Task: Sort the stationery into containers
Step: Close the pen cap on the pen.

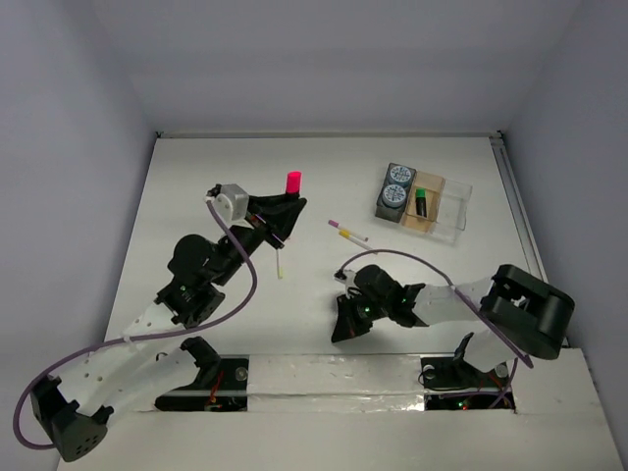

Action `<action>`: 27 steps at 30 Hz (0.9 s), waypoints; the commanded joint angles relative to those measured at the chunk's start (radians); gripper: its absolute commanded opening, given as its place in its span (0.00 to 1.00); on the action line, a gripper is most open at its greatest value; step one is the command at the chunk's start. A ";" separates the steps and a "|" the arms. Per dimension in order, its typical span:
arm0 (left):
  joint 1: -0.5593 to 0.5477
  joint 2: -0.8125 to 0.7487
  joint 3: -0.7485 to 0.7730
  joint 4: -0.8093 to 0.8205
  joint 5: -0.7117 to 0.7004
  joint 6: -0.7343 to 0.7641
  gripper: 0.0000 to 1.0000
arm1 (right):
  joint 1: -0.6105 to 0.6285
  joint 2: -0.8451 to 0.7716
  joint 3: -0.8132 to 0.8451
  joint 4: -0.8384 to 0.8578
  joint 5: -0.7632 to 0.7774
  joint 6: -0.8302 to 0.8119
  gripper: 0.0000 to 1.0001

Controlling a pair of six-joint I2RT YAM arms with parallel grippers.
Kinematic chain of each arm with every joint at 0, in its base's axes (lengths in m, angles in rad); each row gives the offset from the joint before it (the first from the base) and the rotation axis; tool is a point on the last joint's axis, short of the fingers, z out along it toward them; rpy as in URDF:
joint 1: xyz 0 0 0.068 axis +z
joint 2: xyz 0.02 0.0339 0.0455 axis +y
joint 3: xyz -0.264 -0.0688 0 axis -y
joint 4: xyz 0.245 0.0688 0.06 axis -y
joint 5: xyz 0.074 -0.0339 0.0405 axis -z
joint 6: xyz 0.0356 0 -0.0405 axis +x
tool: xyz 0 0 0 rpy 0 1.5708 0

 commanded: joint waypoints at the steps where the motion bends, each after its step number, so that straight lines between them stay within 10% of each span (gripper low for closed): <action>1: 0.000 -0.010 0.023 0.151 -0.015 0.010 0.00 | -0.006 -0.110 0.079 -0.231 0.023 -0.111 0.00; 13: 0.000 0.007 -0.017 0.190 0.028 -0.047 0.00 | -0.015 -0.493 0.104 -0.249 0.292 -0.132 0.01; 21: 0.000 -0.017 -0.155 0.240 0.117 -0.168 0.00 | -0.069 -0.762 0.274 -0.328 0.466 -0.344 0.58; 27: 0.000 -0.014 -0.246 0.305 0.187 -0.234 0.00 | -0.123 -0.710 0.398 -0.265 0.372 -0.416 0.74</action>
